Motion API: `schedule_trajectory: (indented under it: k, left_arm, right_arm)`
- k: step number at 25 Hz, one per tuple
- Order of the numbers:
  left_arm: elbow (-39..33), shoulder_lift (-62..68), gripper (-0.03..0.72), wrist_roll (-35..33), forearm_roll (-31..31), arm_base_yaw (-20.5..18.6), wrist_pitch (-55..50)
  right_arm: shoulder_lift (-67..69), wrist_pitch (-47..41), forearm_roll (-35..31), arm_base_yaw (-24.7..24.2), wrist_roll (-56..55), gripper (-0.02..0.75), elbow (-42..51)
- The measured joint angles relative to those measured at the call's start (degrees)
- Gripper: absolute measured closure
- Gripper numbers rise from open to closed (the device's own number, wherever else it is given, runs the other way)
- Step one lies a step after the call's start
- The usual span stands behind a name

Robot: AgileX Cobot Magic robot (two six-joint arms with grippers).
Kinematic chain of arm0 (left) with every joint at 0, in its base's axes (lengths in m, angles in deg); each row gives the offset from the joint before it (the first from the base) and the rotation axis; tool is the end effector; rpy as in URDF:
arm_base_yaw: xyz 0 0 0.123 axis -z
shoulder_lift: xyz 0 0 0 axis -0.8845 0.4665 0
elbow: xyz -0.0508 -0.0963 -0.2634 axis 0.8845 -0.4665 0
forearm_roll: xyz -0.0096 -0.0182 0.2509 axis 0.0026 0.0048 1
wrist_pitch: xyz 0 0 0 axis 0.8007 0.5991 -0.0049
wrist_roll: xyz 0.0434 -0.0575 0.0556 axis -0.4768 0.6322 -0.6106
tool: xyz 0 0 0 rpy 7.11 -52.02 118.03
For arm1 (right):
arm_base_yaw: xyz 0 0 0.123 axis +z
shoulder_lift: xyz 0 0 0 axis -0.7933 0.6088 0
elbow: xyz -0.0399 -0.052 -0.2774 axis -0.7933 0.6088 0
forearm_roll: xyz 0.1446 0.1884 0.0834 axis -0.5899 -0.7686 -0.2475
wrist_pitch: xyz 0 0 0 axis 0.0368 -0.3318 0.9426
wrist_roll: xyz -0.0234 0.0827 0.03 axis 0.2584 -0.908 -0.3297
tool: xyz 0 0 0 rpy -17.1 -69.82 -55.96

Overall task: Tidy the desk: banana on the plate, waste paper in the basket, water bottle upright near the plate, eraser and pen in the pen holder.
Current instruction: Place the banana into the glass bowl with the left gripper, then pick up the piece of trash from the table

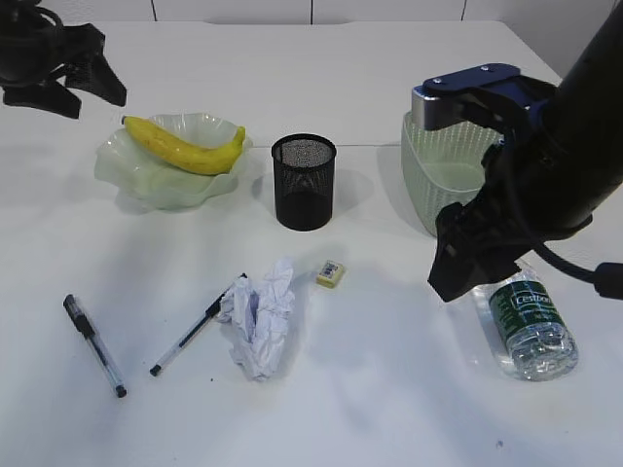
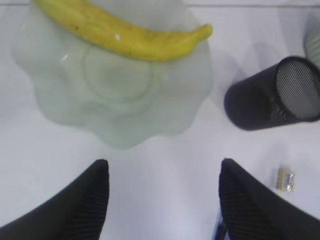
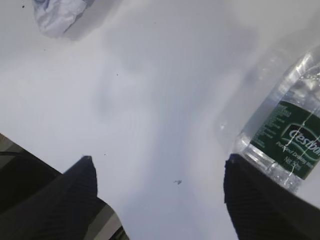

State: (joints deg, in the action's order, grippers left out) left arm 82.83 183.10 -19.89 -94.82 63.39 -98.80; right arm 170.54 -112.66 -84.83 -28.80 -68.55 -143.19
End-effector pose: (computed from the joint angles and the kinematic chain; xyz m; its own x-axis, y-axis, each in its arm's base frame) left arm 0.4240 -0.0420 0.2882 -0.8192 -0.0994 -0.5648 0.1385 0.9215 -0.3629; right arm 0.2634 0.1281 0.2854 -0.8114 -0.5100 -0.2855 -0.5506 0.8308 0.0807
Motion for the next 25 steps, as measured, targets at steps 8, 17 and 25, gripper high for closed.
schedule_trajectory:
  k: [8, 17, 25]
  left_arm:
    - [0.00, -6.76, 0.203, 8.34, 16.05, 0.00, -14.04]
    - [-12.61, -17.98, 0.210, 8.72, 17.09, 0.00, -14.19]
    - [-28.94, -31.21, 0.214, 9.28, 17.09, 0.00, -11.45]
  right_arm:
    - [0.00, -1.78, -1.23, 0.00, -0.35, 0.150, 0.00]
    - [0.00, -1.80, -5.68, 0.00, -2.11, 0.150, 0.00]
    - [0.00, -0.30, -7.62, 0.00, -3.44, 0.150, 0.00]
